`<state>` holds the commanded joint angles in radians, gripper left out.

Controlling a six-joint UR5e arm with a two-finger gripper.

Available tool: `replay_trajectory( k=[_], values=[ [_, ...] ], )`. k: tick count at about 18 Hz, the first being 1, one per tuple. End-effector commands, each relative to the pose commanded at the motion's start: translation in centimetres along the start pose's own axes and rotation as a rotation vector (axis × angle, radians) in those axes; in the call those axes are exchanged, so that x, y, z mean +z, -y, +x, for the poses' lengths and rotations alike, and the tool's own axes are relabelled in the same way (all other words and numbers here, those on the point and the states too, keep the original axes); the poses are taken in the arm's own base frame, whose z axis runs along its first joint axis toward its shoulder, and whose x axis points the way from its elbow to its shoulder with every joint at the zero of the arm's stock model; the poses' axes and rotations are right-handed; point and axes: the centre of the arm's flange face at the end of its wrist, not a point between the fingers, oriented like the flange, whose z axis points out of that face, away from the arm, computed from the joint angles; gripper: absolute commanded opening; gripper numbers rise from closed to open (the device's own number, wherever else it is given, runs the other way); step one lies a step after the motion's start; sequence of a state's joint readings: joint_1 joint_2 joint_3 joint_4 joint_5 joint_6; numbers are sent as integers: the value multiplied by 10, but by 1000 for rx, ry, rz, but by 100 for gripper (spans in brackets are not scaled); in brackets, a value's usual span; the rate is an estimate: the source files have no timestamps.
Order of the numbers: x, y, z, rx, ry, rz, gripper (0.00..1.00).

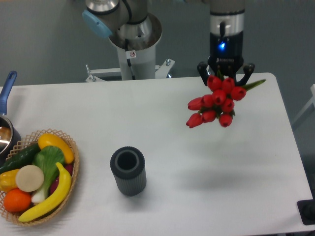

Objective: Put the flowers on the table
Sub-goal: 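Lower the gripper with the tulips toward the table surface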

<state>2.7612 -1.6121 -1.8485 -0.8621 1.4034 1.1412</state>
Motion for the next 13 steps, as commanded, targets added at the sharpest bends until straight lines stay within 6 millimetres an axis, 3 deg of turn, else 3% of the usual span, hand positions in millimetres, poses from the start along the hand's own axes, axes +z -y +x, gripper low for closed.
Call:
replay_trajectory(
  k=[13],
  values=[
    [113,8,11,102,-106,-222,42]
  ],
)
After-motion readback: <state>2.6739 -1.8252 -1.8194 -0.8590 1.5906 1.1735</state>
